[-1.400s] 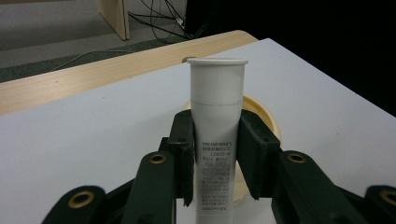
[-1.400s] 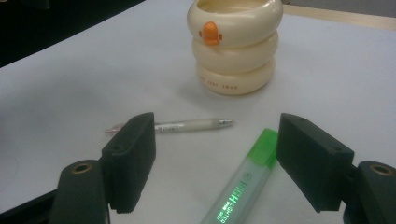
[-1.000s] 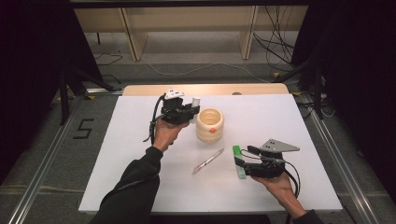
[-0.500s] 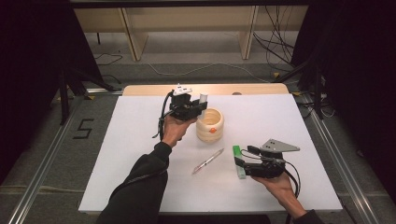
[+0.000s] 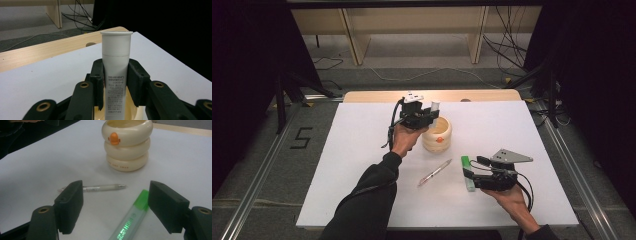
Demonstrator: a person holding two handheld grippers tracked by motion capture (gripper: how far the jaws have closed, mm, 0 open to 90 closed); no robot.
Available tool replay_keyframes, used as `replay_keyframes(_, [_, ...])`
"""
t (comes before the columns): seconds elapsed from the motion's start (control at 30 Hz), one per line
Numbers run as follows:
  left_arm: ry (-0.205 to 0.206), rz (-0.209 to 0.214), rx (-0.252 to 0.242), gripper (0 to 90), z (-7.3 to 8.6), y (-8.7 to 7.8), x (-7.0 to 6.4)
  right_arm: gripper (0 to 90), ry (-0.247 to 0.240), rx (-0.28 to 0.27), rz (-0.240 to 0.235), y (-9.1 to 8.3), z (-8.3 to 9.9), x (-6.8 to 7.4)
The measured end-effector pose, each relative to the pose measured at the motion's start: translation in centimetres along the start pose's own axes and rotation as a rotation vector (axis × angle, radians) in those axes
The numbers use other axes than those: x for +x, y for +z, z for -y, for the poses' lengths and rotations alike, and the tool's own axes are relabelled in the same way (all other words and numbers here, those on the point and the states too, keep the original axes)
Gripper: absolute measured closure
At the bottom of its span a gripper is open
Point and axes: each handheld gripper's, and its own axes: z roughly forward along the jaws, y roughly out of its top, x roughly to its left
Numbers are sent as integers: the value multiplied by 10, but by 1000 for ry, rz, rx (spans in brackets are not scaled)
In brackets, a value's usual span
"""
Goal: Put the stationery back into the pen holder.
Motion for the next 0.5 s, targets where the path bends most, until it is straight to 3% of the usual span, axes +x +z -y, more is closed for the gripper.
replay_keyframes(0.5, [6, -4, 20, 686, 4, 13, -5, 295, 3, -1, -5, 0, 0, 1])
